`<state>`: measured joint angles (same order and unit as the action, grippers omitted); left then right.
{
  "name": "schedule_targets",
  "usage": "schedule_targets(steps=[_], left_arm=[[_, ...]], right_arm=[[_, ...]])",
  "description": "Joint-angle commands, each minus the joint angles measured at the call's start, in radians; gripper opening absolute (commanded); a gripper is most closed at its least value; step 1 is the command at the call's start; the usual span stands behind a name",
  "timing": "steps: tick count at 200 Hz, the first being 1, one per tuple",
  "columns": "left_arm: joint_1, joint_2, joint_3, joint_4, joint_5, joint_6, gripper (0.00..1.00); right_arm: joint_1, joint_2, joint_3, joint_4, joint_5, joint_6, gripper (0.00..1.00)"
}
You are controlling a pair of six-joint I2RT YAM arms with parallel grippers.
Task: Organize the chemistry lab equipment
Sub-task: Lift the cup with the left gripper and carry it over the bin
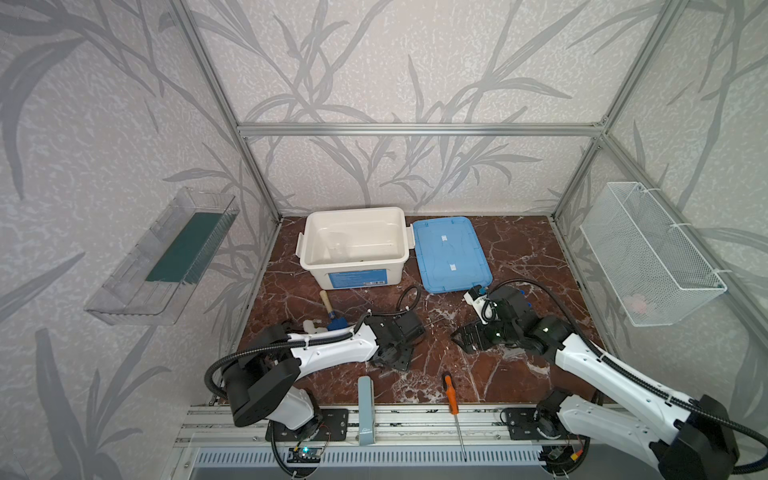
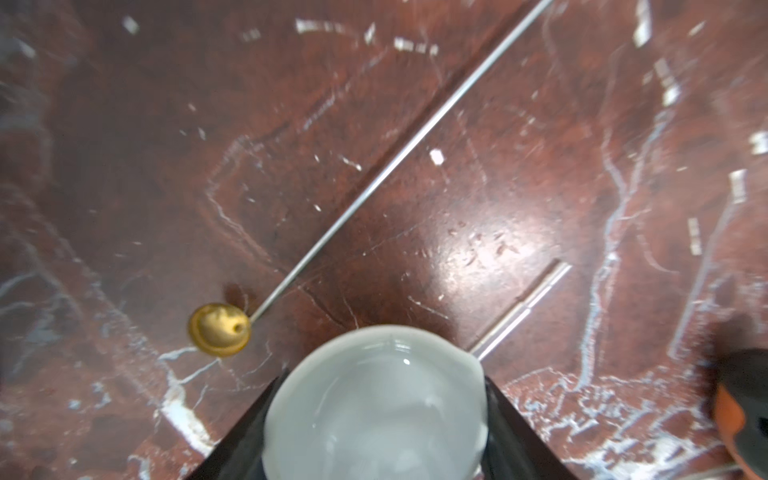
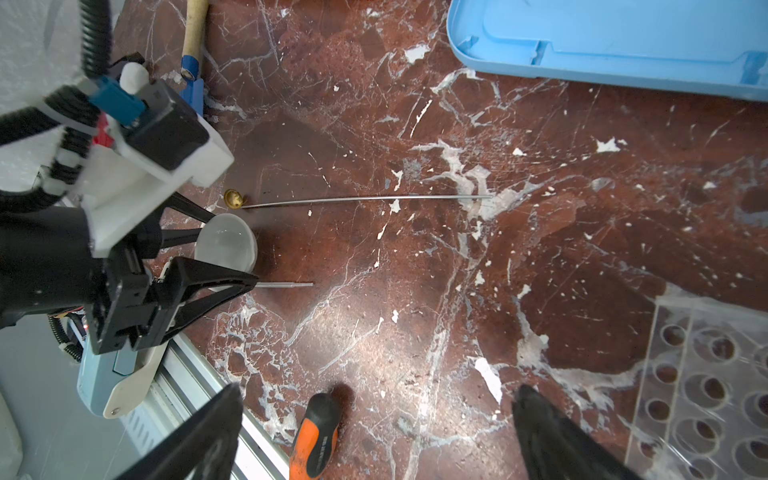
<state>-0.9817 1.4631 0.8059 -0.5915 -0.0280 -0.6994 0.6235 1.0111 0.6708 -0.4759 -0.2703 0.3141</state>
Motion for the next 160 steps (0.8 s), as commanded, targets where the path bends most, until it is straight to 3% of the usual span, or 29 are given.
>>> schedule_targets(steps=[1,35,74,119,160], left_arm=[[0.0,-0.063,0.043,-0.043,-0.062,-0.033,0.58],[0.002,-0.103,0.097,-0.111,-0.083,-0.01,0.5],[0.035,-0.196,0.216,-0.189,-0.115,0.072,0.5],[0.229,-0.223,0.428,-0.311,-0.024,0.2,0.48],[0.435,-0.074,0.707,-0.392,0.033,0.3,0.45]], right_arm=[[-0.002,-0.014,0.023,-0.011,-0.006,0.006,0.99],[-0.002,-0.016,0.061,-0.016,-0.005,0.004,0.99],[-0.001,-0.025,0.169,0.0,0.001,0.011,0.99],[-0.002,0.009,0.26,0.111,0.031,0.052,0.99],[-0.002,0.138,0.381,0.214,0.033,0.12,0.99]])
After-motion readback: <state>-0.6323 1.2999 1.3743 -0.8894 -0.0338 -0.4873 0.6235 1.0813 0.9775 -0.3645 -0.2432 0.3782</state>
